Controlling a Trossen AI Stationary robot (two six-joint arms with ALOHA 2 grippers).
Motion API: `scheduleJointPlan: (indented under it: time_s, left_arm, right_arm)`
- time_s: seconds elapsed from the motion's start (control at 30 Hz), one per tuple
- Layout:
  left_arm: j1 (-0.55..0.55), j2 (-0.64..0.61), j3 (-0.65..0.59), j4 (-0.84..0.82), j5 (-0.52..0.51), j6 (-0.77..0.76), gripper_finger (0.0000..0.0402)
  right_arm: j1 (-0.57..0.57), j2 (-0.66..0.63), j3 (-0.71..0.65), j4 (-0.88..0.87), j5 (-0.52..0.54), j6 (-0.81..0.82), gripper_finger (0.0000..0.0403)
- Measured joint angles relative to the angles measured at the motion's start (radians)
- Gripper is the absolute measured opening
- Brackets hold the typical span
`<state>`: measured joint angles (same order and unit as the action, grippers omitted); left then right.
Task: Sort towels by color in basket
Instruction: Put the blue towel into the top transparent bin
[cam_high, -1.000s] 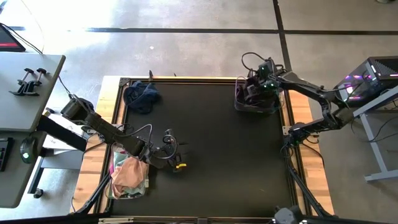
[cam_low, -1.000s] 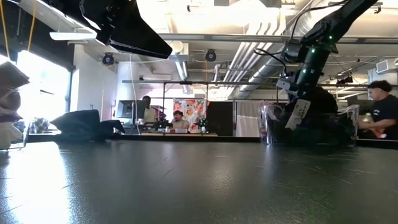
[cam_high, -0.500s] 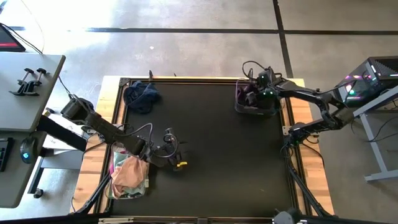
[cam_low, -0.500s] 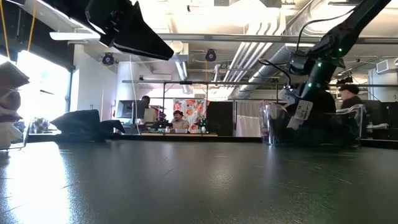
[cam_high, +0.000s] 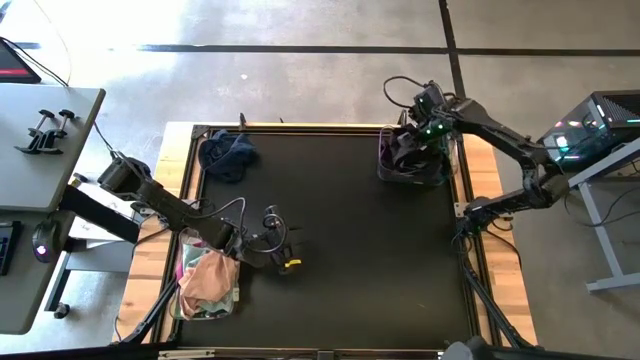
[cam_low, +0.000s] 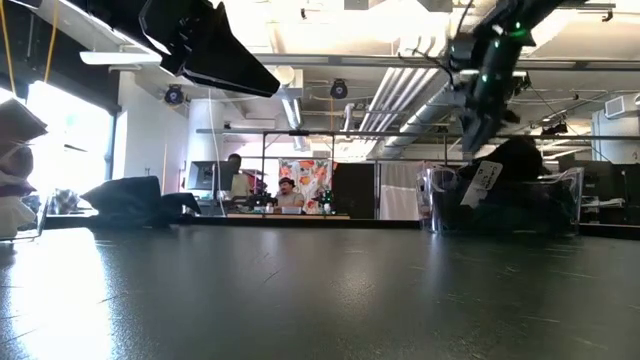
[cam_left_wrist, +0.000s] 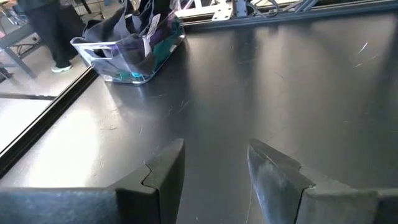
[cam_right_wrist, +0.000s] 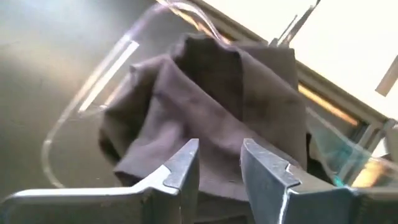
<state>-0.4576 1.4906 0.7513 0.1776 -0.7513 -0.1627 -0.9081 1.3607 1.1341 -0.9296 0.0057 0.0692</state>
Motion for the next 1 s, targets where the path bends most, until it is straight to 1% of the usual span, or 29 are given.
scheduleJointPlan:
  time_s: [0.1, 0.17, 0.23, 0.33, 0.4, 0.43, 0.5, 0.6, 0.67, 0.7, 0.77, 0.87, 0.93, 1.0]
  left_arm:
    - [0.0, 0.0, 0.0, 0.0, 0.0, -0.001, 0.016]
    - [0.0, 0.0, 0.0, 0.0, 0.0, -0.003, 0.016]
    - [0.0, 0.0, 0.0, 0.001, 0.0, -0.012, 0.016]
    - [0.0, 0.0, 0.0, 0.002, 0.0, -0.016, 0.016]
    - [0.0, 0.0, 0.0, 0.002, 0.0, -0.016, 0.016]
    - [0.0, 0.0, 0.0, 0.002, 0.0, -0.016, 0.016]
    - [0.003, 0.0, 0.0, 0.003, -0.004, -0.016, 0.016]
    - [0.018, 0.0, 0.0, -0.01, -0.052, -0.042, 0.016]
    - [0.042, -0.001, 0.001, -0.053, -0.106, -0.076, 0.016]
    - [0.062, -0.006, 0.006, -0.105, -0.13, -0.102, 0.016]
    - [0.131, -0.034, 0.039, -0.279, -0.126, -0.2, 0.016]
    - [0.283, -0.066, 0.098, -0.59, -0.011, -0.351, 0.016]
    - [0.381, -0.066, 0.102, -0.734, 0.019, -0.38, 0.016]
    - [0.481, -0.066, 0.092, -0.812, 0.023, -0.383, 0.016]
  right_arm:
    - [0.065, -0.037, 0.014, 0.028, 0.008, -0.006, 0.011]
    - [0.12, -0.079, -0.016, 0.122, -0.025, 0.007, 0.011]
    - [0.187, -0.121, -0.078, 0.241, -0.057, 0.033, 0.011]
    - [0.322, -0.177, -0.22, 0.482, -0.088, 0.046, 0.011]
    - [0.432, -0.2, -0.334, 0.664, -0.088, 0.072, 0.011]
    - [0.49, -0.203, -0.397, 0.77, -0.08, 0.096, 0.011]
    - [0.617, -0.193, -0.524, 1.027, -0.032, 0.131, 0.011]
    - [0.794, -0.118, -0.693, 1.438, 0.096, 0.148, 0.011]
    - [0.888, -0.03, -0.768, 1.64, 0.21, 0.173, 0.011]
    - [0.928, 0.017, -0.788, 1.714, 0.261, 0.187, 0.011]
    - [0.994, 0.113, -0.795, 1.805, 0.333, 0.219, 0.011]
    - [1.061, 0.252, -0.755, 1.837, 0.382, 0.266, 0.011]
    - [1.085, 0.33, -0.702, 1.848, 0.39, 0.269, 0.011]
    - [1.1, 0.402, -0.644, 1.853, 0.392, 0.257, 0.011]
